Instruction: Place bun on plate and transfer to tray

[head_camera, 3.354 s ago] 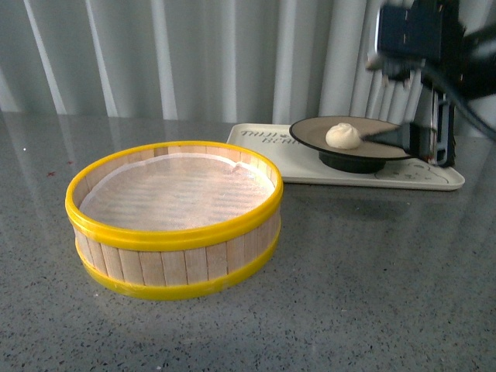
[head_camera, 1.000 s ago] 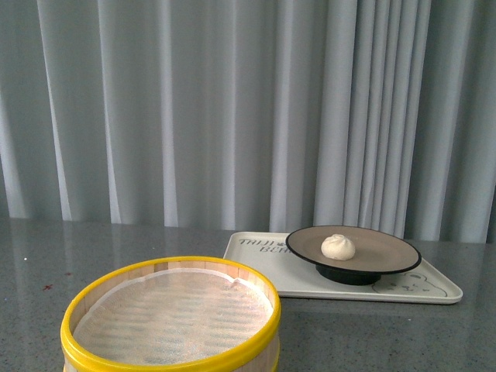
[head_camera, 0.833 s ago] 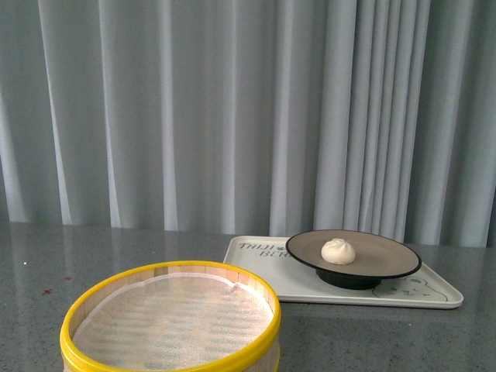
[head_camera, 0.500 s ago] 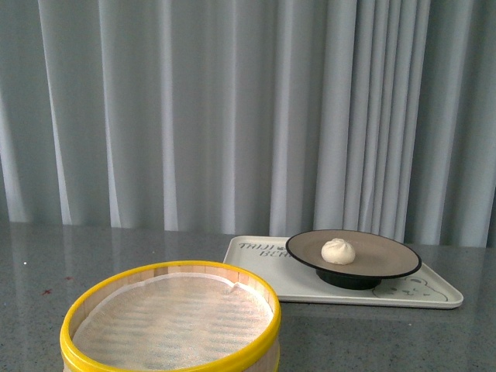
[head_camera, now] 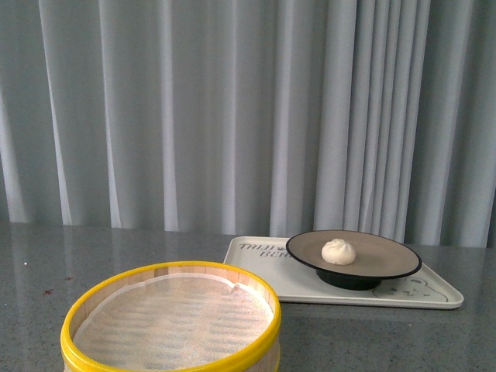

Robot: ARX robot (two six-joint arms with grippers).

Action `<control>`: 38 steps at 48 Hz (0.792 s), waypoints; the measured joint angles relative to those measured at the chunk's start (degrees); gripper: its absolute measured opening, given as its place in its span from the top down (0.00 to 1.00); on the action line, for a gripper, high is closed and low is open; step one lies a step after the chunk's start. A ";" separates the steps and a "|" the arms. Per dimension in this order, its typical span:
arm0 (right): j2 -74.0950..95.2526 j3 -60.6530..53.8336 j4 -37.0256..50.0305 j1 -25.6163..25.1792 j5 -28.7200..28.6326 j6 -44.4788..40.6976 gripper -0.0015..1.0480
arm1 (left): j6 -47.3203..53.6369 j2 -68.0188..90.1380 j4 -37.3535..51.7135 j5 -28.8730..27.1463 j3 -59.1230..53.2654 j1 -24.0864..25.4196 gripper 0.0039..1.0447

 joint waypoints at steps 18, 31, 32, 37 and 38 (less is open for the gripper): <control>0.00 0.00 0.00 0.00 0.00 0.00 0.26 | 0.00 0.00 0.00 0.00 0.00 0.00 0.06; 0.00 0.00 0.00 0.00 0.00 0.04 0.09 | 0.00 0.00 0.00 0.00 0.00 0.00 0.06; 0.00 0.00 0.00 0.00 0.00 0.04 0.08 | 0.00 0.00 0.00 0.00 0.00 0.00 0.06; 0.00 0.00 0.00 0.00 0.00 0.04 0.08 | 0.00 0.00 0.00 0.00 0.00 0.00 0.06; 0.00 0.00 0.00 0.00 0.00 0.04 0.08 | 0.00 0.00 0.00 0.00 0.00 0.00 0.06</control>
